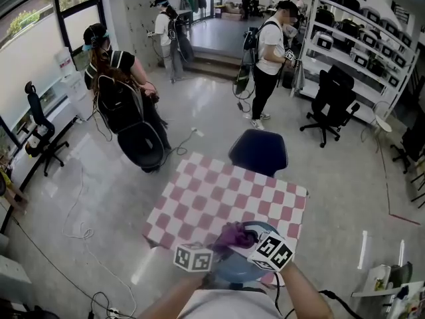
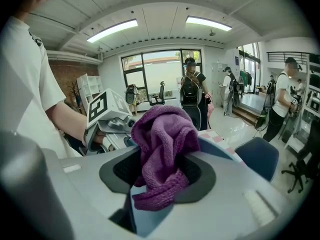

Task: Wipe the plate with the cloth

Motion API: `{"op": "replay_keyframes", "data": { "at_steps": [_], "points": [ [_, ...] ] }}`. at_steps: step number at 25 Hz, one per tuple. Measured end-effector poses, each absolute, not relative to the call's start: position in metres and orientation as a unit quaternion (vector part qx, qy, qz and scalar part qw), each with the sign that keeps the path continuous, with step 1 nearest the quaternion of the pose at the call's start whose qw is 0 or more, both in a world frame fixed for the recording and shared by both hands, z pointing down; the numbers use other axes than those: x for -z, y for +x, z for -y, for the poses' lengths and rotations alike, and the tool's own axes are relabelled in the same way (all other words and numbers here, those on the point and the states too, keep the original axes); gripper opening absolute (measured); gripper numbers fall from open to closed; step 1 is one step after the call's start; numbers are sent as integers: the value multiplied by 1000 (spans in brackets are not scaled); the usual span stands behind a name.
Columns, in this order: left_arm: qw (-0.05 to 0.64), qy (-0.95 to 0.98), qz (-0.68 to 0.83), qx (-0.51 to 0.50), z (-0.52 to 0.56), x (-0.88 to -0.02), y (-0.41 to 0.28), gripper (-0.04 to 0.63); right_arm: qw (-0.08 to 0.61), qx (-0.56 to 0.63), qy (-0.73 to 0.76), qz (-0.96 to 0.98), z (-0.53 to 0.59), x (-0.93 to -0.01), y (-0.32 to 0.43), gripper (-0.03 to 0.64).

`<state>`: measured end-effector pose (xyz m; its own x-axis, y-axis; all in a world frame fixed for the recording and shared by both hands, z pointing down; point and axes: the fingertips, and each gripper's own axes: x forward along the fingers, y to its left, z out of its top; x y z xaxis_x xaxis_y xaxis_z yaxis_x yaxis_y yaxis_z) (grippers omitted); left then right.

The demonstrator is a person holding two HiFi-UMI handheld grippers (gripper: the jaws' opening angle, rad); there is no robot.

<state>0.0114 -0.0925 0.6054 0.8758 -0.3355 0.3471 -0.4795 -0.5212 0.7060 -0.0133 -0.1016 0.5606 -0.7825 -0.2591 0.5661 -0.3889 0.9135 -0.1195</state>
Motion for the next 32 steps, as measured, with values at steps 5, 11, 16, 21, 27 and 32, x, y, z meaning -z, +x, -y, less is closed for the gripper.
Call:
{"op": "replay_keyframes", "data": {
  "at_steps": [5,11,16,21,27,32],
  "points": [
    [441,859,250,-75,92,-610,-1,71,284,-128,204,928,109,-569,5,172],
    [439,853,274,-66,93,-615,-16,71,298,-136,239,914,114,-583,27,173],
    [431,854,287,-52,97,-607,-27,71,309,-135,267,903,115,-587,50,173],
    [426,856,290,-41,107,-601,-35,71,306,-141,274,901,113,-590,58,172],
    [391,867,303,-58,117,-603,-38,71,290,-156,293,898,116,-588,75,172],
    [354,875,317,-92,117,-611,-44,71,273,-165,315,894,120,-580,97,172]
  ]
}}
